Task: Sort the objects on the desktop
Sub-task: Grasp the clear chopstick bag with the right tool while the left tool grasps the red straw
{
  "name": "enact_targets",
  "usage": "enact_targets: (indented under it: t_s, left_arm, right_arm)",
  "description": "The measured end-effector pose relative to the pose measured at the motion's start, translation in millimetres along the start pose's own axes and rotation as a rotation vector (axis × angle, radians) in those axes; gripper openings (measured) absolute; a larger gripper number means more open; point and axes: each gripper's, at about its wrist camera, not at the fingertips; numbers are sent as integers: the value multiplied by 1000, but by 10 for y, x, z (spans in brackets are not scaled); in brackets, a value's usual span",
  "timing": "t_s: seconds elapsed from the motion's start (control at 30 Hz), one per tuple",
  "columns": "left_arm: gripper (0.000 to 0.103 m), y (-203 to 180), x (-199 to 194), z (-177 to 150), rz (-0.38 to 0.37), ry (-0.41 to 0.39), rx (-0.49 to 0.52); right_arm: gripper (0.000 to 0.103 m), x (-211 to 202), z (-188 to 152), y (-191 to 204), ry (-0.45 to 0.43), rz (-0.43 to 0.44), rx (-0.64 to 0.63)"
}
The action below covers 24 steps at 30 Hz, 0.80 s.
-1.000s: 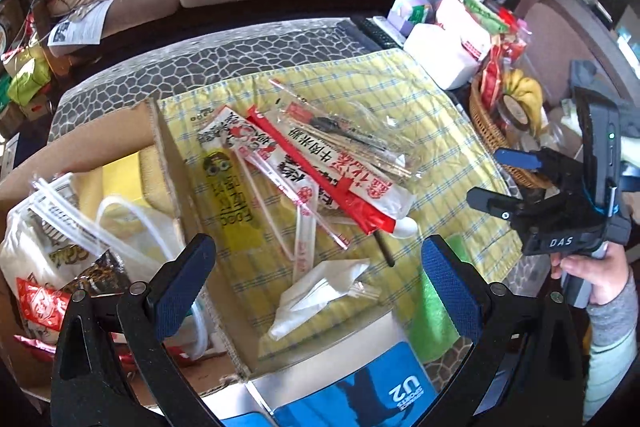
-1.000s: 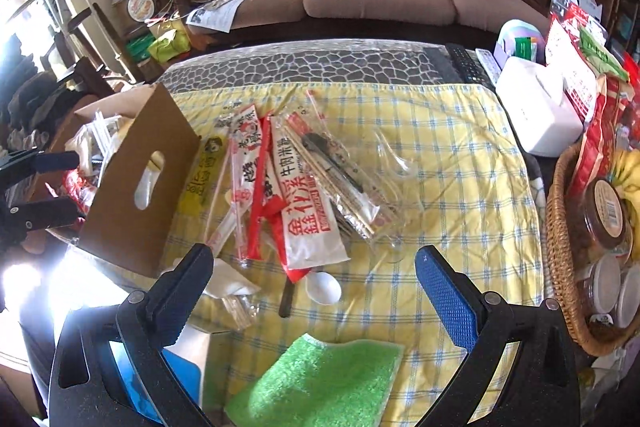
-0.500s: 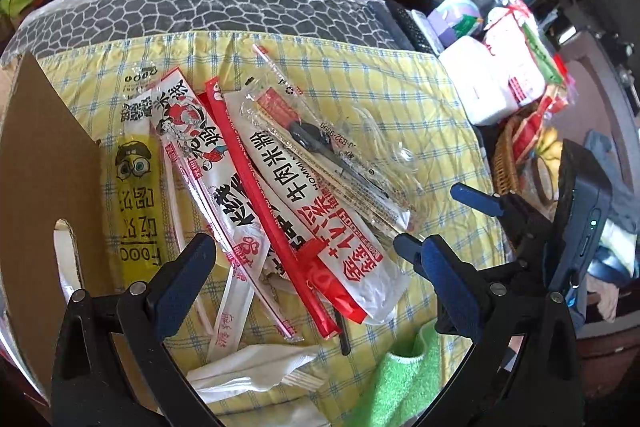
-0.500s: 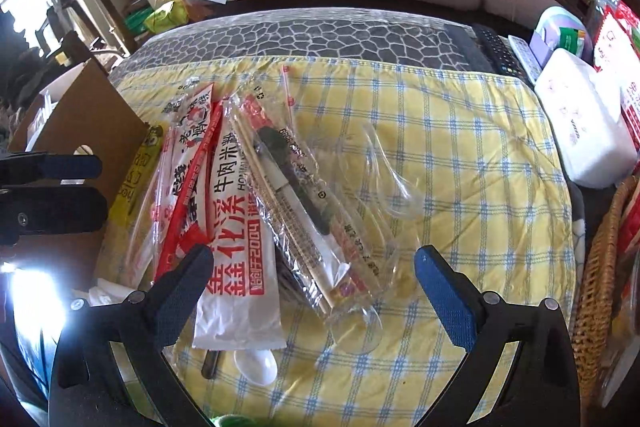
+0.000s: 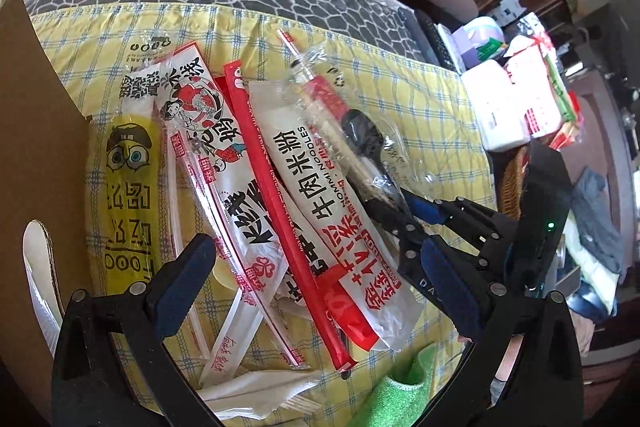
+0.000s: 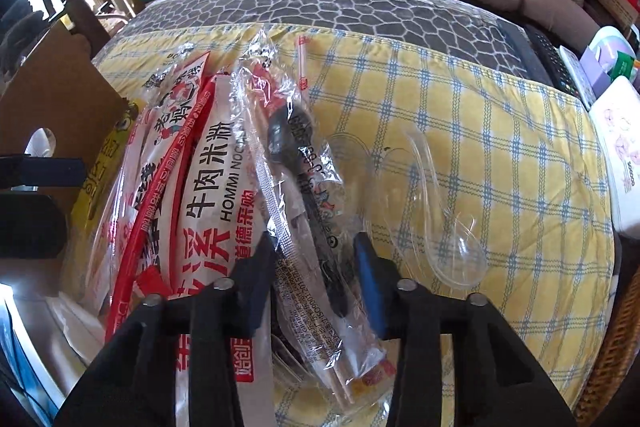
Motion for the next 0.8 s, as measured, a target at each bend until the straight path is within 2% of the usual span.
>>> enact_targets:
  t_s: [0.2,0.33,0.47,0.63,0.7,0.73,0.77,0.8]
  left_arm:
    - [103,-51,66,-60,5,23,9]
    - [103,-248,238,-100,51,50,57]
    - [103,-456,495,-107,121,67,87]
    - [102,-653,825,-156,268,87,159]
    - [99,-691,856,-183,299,76,182]
    - [85,-687,841,-188,310,62,192]
    - [66,-679,813,-193,322,46,204]
    - [60,-653,772,-195,315,34,210]
  right_arm:
    - [19,-299,-113,-196,-59,32,120]
    - [19,-651,-257,-454,-151,115,254]
    - [19,-920,-394,-574,-197,120,294]
    - [19,-992,-612,-637,-178,110,309]
    - [20,-944,-697,-663,-155,94,305]
    - [22,-927,-723,-664,-147,75,298]
    - [22,-913,-743,-669,-144,57,290]
    - [26,-909,-772,-676,-148,45,282]
Point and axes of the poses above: each gripper's, at about its wrist camera, not at the fingertips, and x roughly the way its jaws point, y to its left, z to its top, and after that the axes turned 3 degrees about -x, right-handed
